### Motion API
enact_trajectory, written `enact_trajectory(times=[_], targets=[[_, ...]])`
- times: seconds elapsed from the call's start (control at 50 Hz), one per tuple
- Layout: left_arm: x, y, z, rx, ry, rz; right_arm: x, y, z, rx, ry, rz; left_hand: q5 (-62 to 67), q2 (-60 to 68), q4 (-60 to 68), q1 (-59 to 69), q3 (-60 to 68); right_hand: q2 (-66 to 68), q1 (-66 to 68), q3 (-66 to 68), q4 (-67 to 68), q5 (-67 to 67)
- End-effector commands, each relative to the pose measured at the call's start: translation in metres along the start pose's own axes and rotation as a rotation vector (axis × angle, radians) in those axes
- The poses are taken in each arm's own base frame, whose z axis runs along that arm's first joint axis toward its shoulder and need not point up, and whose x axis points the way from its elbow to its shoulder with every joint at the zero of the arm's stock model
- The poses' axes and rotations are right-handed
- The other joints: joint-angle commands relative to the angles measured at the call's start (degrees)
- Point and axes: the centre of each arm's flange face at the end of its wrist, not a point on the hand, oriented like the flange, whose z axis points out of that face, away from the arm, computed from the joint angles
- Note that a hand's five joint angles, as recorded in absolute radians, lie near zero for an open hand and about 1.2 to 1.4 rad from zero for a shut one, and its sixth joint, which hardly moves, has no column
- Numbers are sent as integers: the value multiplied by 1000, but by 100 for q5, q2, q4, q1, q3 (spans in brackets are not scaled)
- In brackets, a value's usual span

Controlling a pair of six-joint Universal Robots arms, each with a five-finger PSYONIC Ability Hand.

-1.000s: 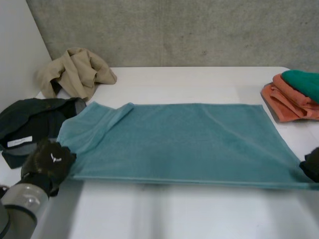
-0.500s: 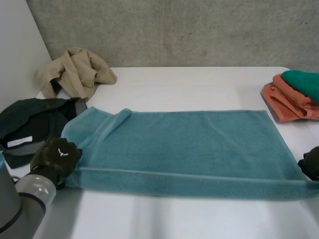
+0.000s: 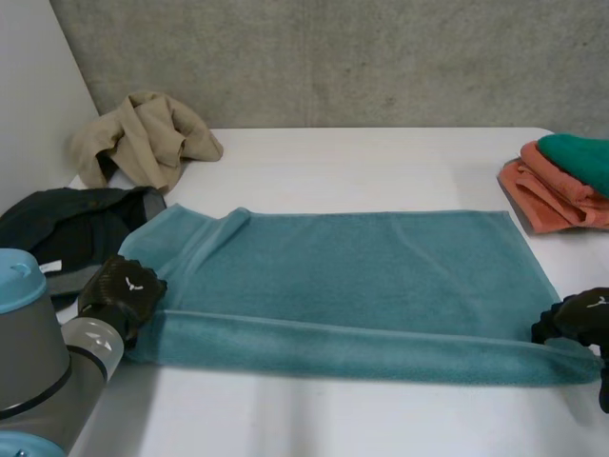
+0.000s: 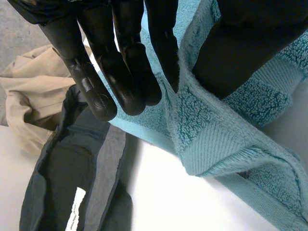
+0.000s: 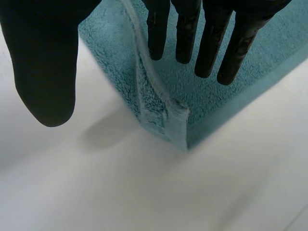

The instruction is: Fold the laundry.

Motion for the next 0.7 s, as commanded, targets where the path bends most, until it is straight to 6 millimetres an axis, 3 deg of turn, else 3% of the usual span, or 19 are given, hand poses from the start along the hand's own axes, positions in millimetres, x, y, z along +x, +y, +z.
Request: enact_trajectory(times=[0.02, 0.04, 0.06, 0.1, 0.26, 0.42, 0.5, 0.52, 0.58, 0.6, 0.66, 0.68, 0.7], targets=[[1, 1, 0, -4, 3, 1, -3, -2, 10, 27, 44, -23, 1445, 1138, 1126, 1500, 1188, 1528, 1876, 1651, 1682, 1676], [1, 1, 0, -5, 4, 1, -4, -2, 10, 27, 42, -26, 1445, 1138, 1126, 1500, 1188, 2182, 2530, 2305, 2335, 2330], [1, 1, 0, -5, 4, 1, -5, -2, 11, 27, 40, -29, 1445, 1138, 1126, 1500, 1188, 4037, 4385, 4160, 4190, 4185], [3, 3, 0, -11, 11, 4, -5, -2, 11, 24, 37, -32, 1445, 1138, 1126, 1500, 1188, 5757, 6105, 5880, 5911, 5905], [4, 3, 8, -13, 19, 17, -1, -14, 11, 61, 66, -91, 1445, 1138, 1126, 1500, 1188, 5766, 6113, 5888, 5919, 5914], [-32, -32, 59, 92, -135, 19, 9, -68, 16, 200, 218, -262, 1445, 1138, 1126, 1500, 1188, 5766, 6113, 5888, 5919, 5914], [-70, -64, 86, 174, -274, 40, 28, -111, 10, 308, 392, -321, 1445, 1138, 1126, 1500, 1188, 5766, 6113, 5888, 5919, 5914], [-87, -80, 93, 219, -345, 43, 32, -135, 6, 378, 465, -349, 1445, 1138, 1126, 1500, 1188, 5766, 6113, 5888, 5919, 5914], [-118, -112, 96, 322, -475, 35, 43, -172, -7, 510, 599, -383, 1445, 1138, 1126, 1500, 1188, 5766, 6113, 5888, 5919, 5914], [-141, -133, 96, 403, -575, 22, 53, -196, -21, 611, 703, -398, 1445, 1138, 1126, 1500, 1188, 5766, 6113, 5888, 5919, 5914], [-181, -163, 90, 537, -751, -20, 69, -229, -49, 776, 865, -391, 1445, 1138, 1126, 1500, 1188, 5766, 6113, 5888, 5919, 5914], [-204, -181, 80, 626, -864, -39, 81, -246, -71, 897, 973, -370, 1445, 1138, 1126, 1500, 1188, 5766, 6113, 5888, 5919, 5914], [-214, -191, 74, 670, -917, -49, 84, -254, -82, 962, 1019, -354, 1445, 1138, 1126, 1500, 1188, 5766, 6113, 5888, 5919, 5914]])
